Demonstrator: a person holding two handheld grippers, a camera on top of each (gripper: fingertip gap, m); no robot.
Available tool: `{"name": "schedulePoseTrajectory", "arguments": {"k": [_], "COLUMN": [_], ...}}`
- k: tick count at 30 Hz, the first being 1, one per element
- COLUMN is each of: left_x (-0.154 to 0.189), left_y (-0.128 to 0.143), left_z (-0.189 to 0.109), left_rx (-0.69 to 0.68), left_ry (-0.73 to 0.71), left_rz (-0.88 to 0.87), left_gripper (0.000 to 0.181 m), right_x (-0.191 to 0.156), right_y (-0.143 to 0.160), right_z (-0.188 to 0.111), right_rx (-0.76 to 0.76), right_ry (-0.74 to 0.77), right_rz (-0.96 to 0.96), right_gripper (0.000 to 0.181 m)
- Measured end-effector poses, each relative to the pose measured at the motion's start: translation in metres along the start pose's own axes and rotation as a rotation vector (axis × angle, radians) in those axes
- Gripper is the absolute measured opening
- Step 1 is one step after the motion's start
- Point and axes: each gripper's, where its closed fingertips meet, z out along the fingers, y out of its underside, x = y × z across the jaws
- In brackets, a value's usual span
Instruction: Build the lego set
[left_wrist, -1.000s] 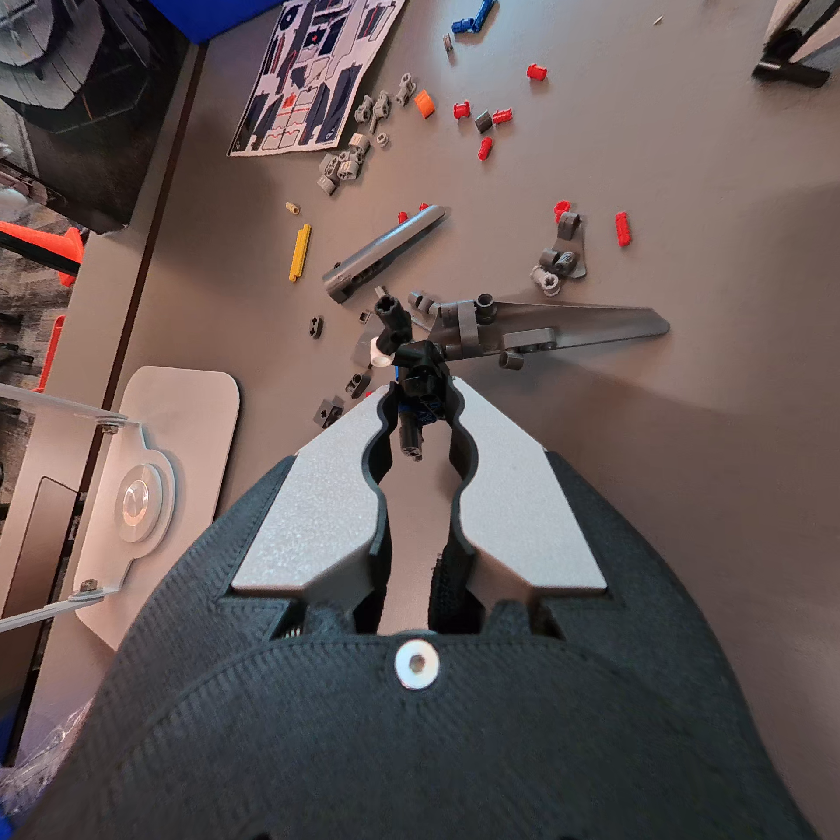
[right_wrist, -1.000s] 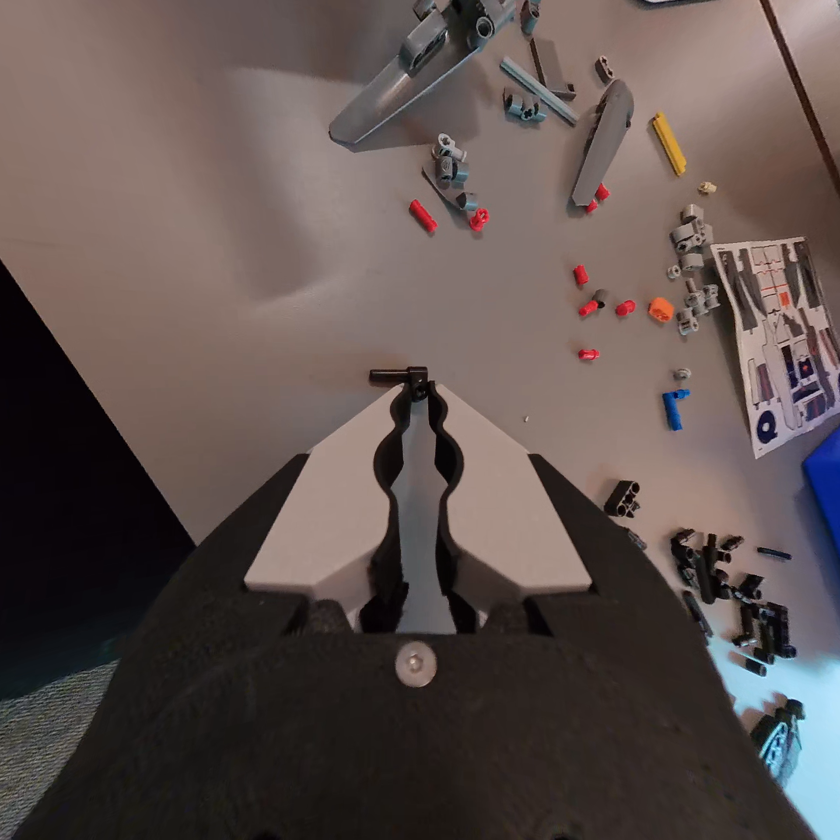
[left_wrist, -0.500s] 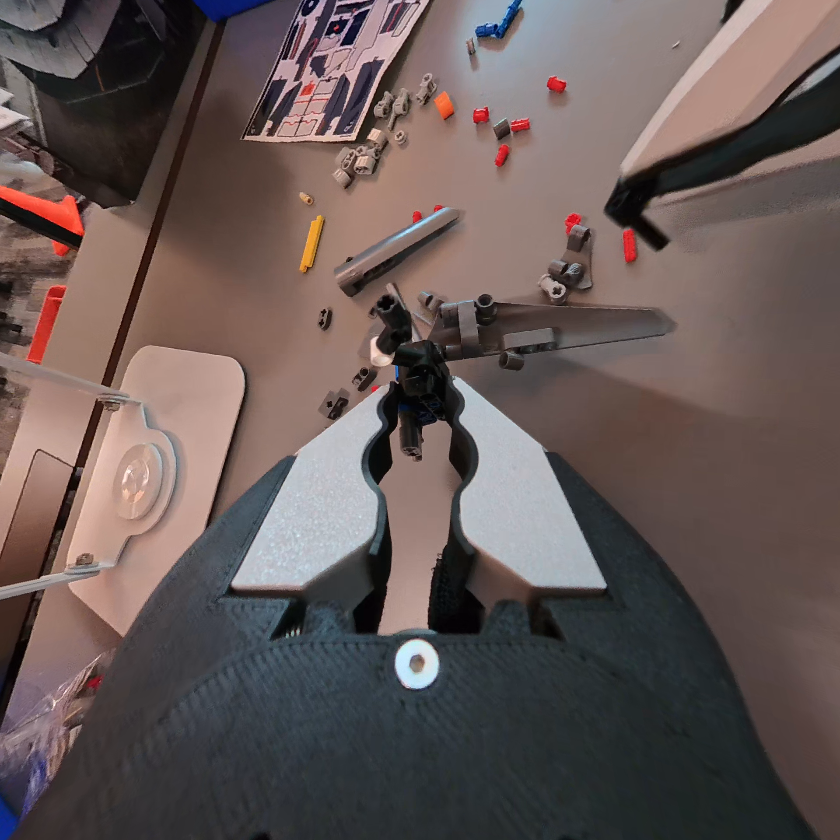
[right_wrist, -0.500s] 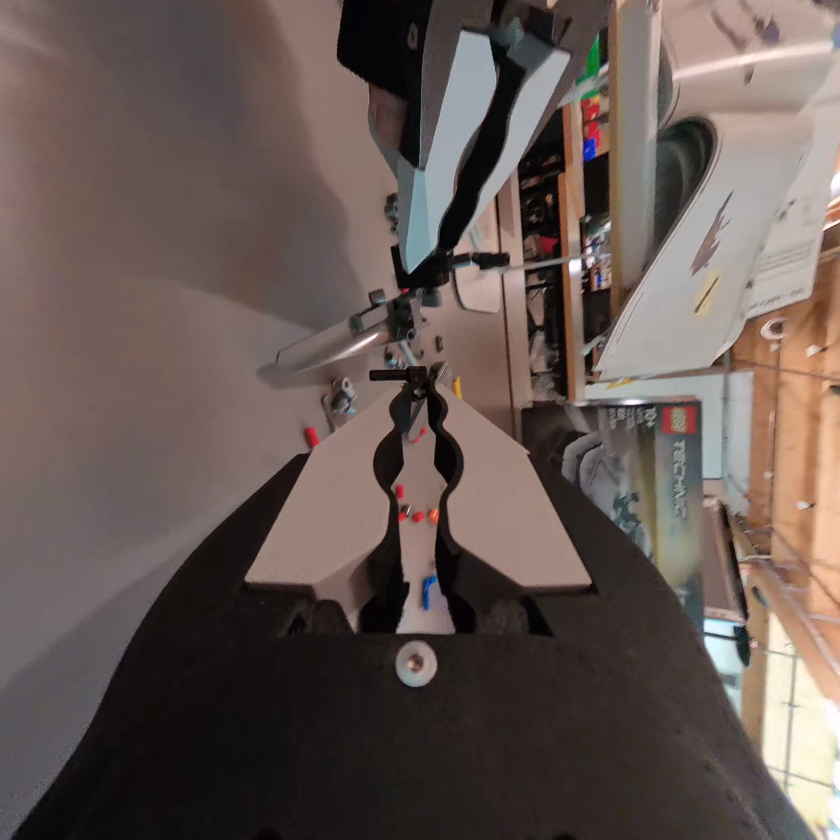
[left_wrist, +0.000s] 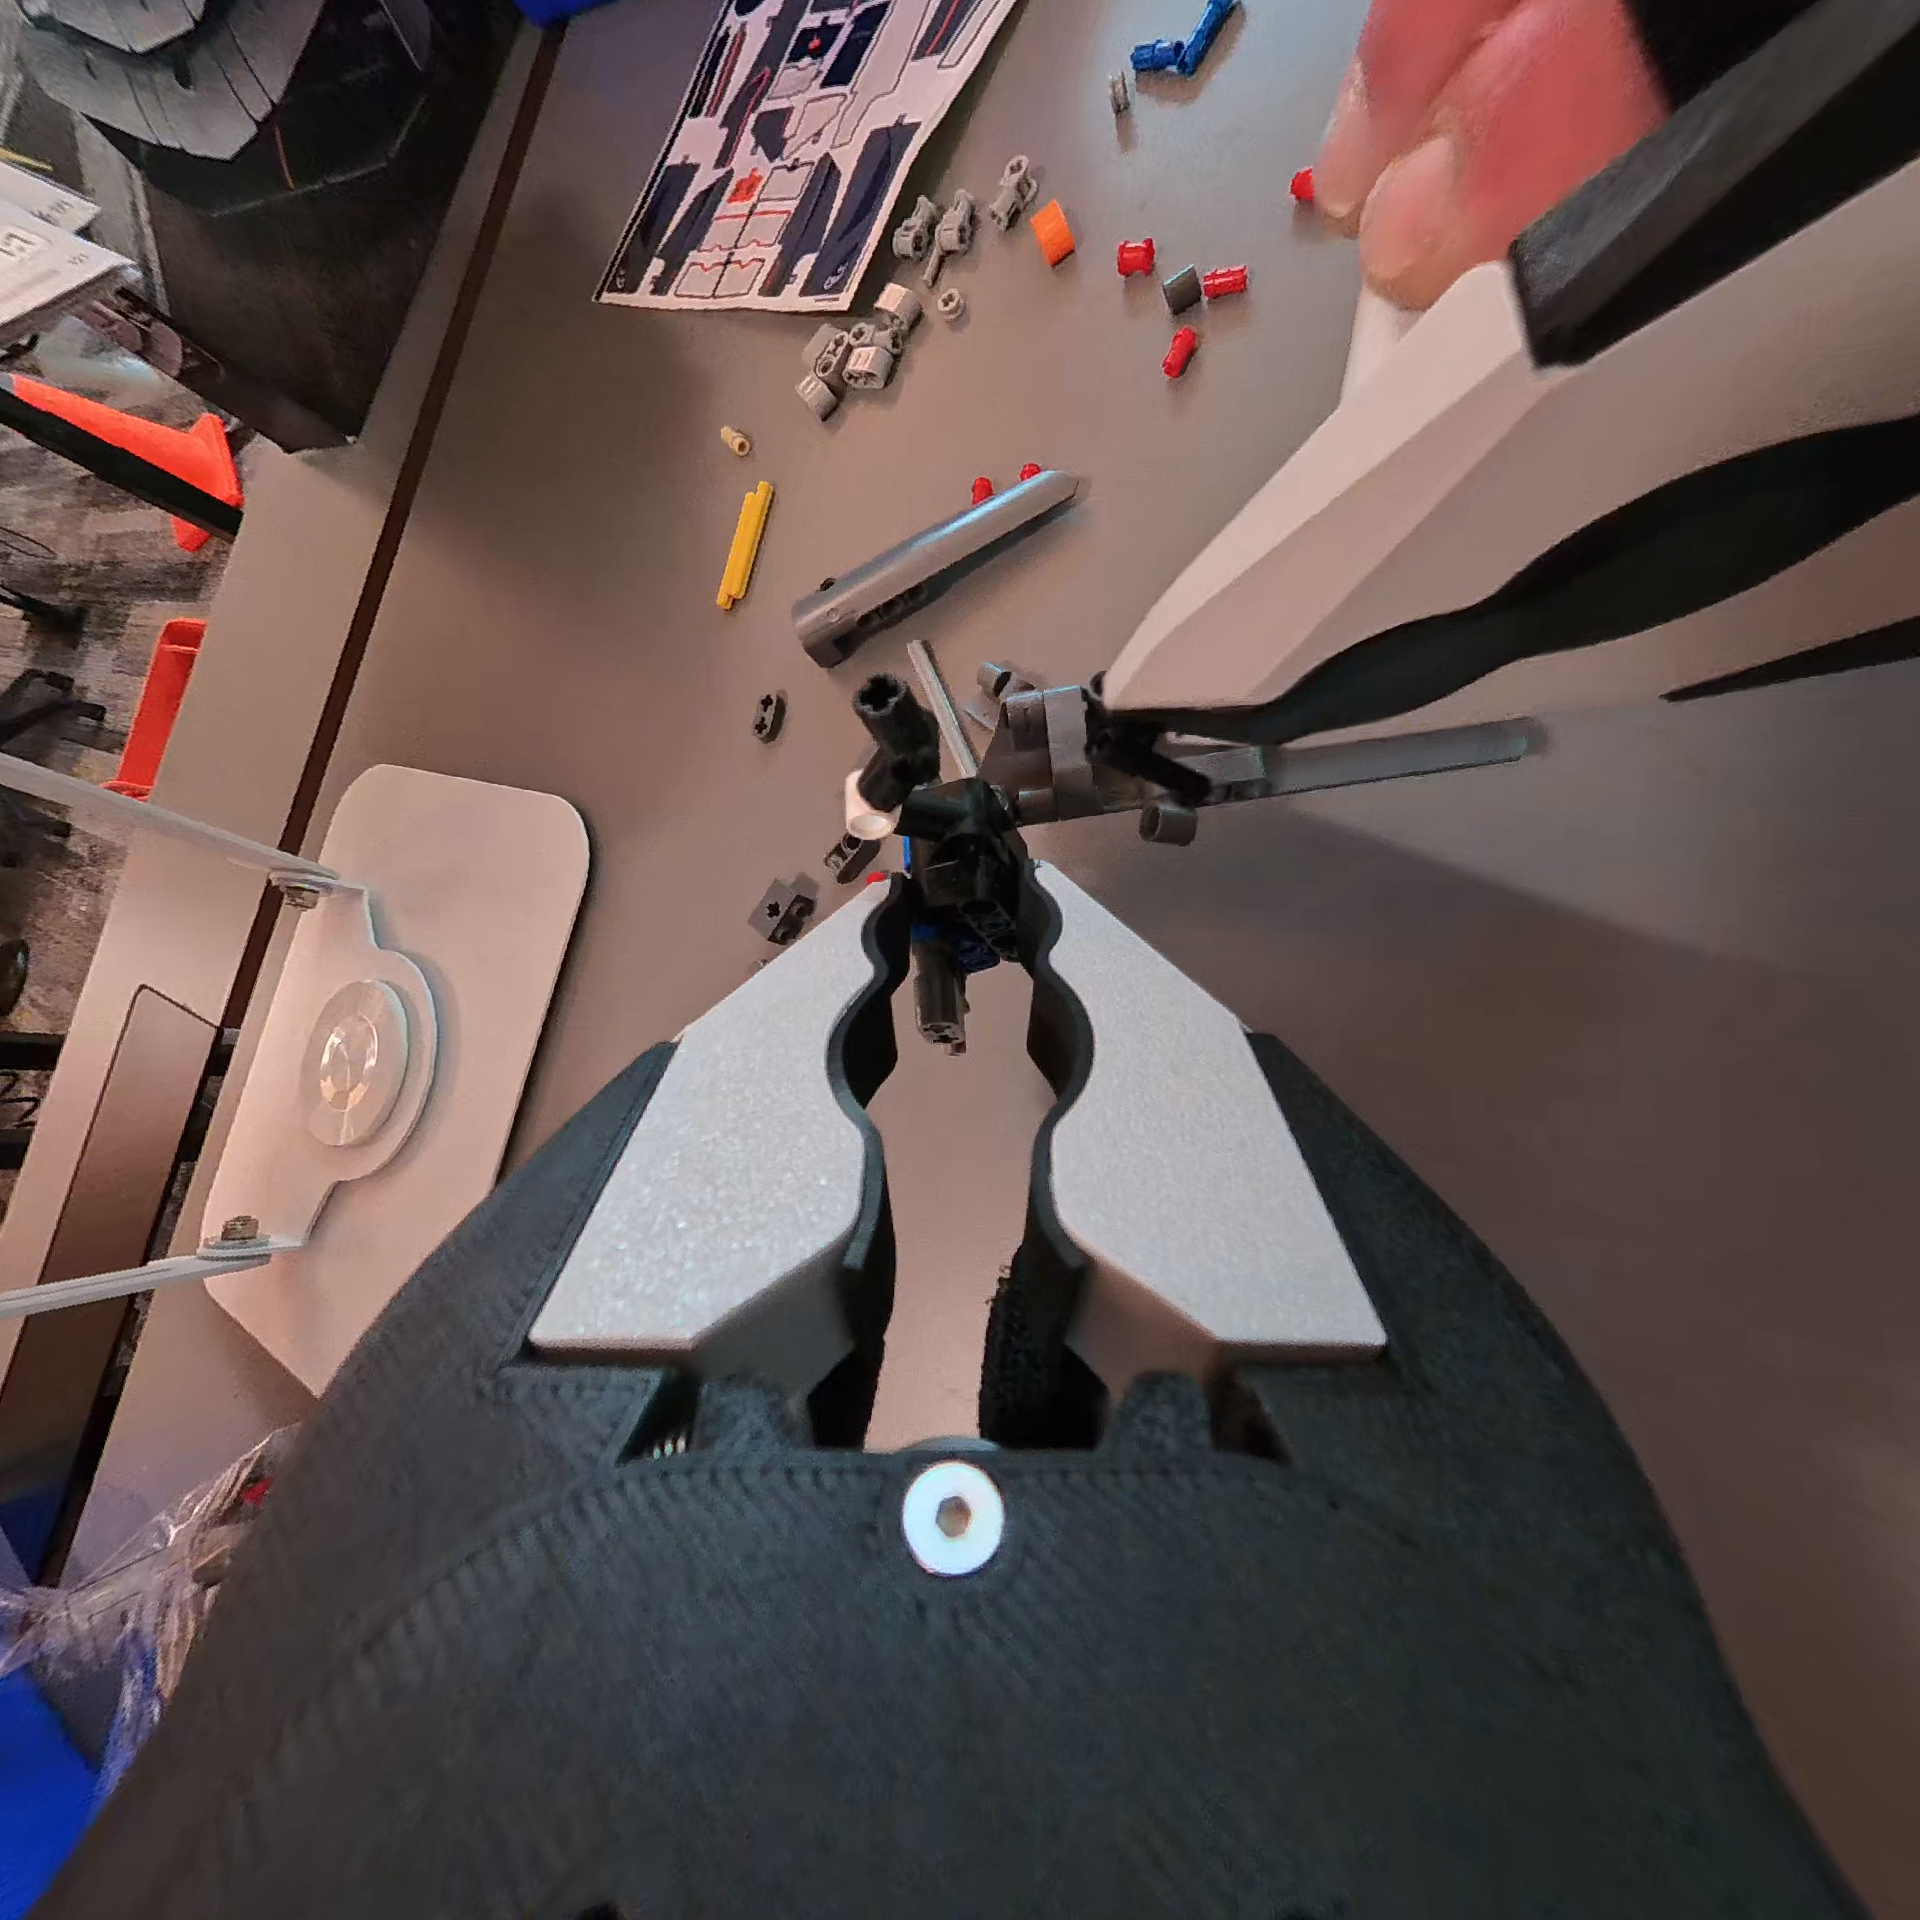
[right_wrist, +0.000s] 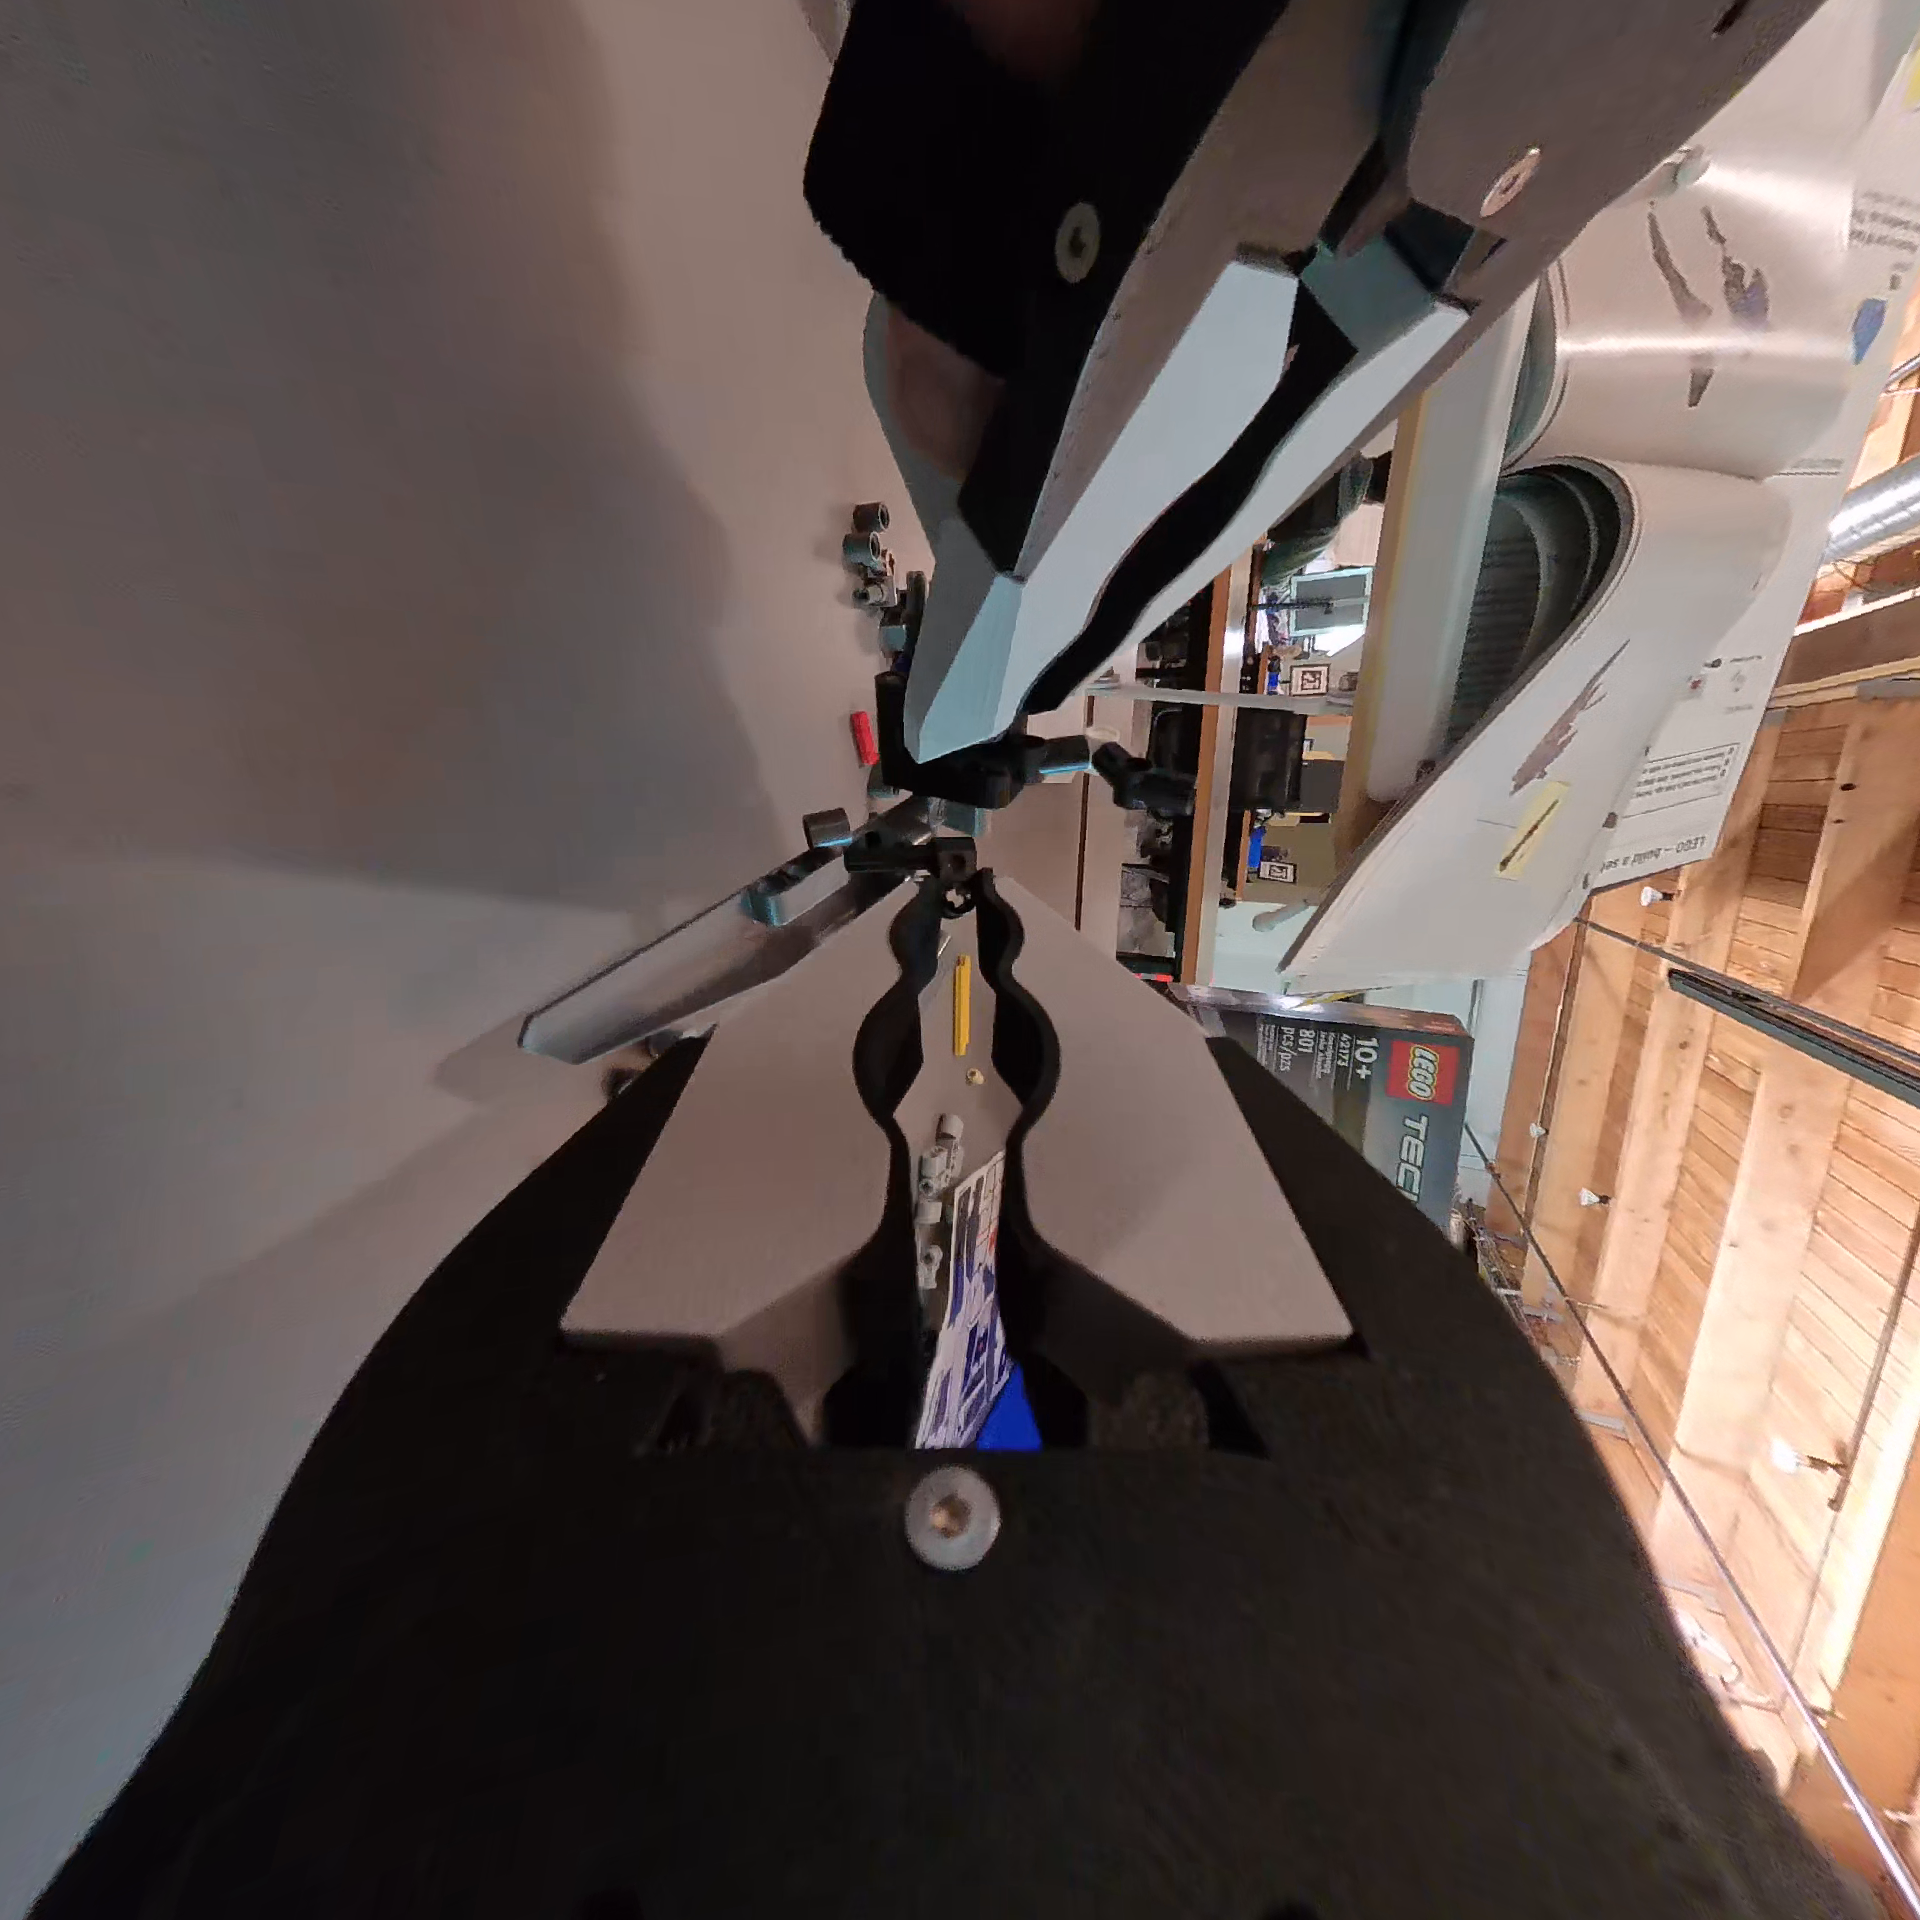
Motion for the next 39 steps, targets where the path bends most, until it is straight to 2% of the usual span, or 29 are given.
{"name": "schedulePoseTrajectory", "arguments": {"k": [21,39], "left_x": [-0.004,-0.007], "left_y": [-0.002,-0.004], "left_z": [-0.002,-0.002], "left_rx": [-0.029,-0.038], "left_ry": [-0.092,-0.149], "left_rz": [0.055,0.106], "left_gripper": [0.017,0.017], "right_x": [0.0,-0.014], "right_y": [0.0,0.001], "right_z": [0.014,0.016], "right_rx": [-0.08,-0.156], "right_ry": [0.041,-0.087], "right_rz": [-0.121,-0.213], "right_gripper": [0.004,0.004]}}
